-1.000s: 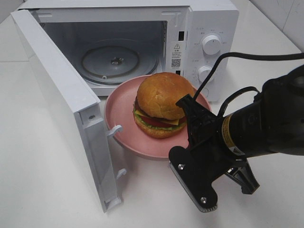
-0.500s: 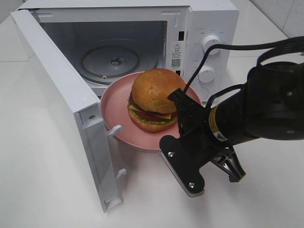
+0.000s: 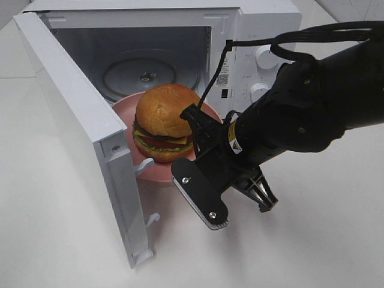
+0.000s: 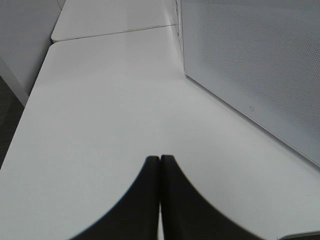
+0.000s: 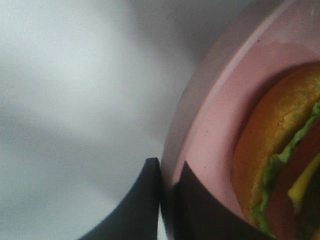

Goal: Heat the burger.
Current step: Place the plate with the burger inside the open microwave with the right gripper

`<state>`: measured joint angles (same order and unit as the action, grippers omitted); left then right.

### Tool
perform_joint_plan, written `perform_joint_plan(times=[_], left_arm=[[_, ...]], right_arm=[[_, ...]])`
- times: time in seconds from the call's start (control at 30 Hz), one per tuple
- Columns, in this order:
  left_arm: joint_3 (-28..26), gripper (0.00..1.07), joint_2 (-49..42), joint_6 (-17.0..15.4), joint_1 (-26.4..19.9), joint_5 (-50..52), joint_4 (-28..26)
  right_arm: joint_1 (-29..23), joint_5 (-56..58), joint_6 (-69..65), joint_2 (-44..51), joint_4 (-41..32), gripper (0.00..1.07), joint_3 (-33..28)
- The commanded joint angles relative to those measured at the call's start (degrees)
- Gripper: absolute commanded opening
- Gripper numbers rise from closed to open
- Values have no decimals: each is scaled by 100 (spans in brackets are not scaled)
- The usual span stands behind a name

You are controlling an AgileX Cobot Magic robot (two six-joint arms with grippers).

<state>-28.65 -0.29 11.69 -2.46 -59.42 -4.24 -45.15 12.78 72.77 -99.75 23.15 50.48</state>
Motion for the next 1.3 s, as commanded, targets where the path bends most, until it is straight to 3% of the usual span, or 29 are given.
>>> perform_joint_plan(times=[0.03, 0.23, 0.6, 1.3], left_arm=[[17, 0, -115, -6, 6, 6, -29], [17, 0, -115, -6, 6, 6, -29], [17, 0, -115, -6, 6, 6, -29], [17, 0, -115, -6, 6, 6, -29]], right_arm=[[149, -206, 642, 40, -521, 0, 218], [533, 143, 1197, 40, -882, 0, 407], [533, 298, 1364, -23, -934, 0, 745], [665, 871, 1547, -957, -940, 0, 2057]])
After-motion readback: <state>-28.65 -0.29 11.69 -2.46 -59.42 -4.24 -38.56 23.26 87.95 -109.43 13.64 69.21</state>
